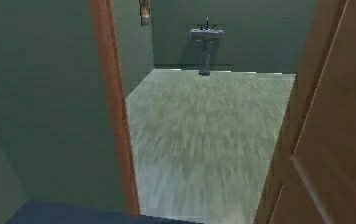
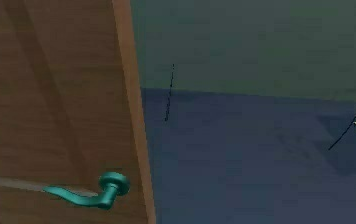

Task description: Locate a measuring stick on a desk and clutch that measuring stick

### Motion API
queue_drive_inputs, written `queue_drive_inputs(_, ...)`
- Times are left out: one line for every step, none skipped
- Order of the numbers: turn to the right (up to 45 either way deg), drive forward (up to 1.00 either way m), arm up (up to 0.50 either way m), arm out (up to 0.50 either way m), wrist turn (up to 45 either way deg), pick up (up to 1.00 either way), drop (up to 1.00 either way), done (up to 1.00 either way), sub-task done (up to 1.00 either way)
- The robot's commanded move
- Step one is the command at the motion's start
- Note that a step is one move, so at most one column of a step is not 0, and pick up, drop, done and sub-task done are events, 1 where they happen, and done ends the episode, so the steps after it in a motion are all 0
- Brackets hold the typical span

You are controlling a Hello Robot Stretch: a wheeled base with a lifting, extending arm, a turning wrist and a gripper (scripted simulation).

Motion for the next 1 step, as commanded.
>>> queue_drive_inputs(3.0,0.0,0.0,0.0,0.0,0.0,0.0,0.0,0.0)
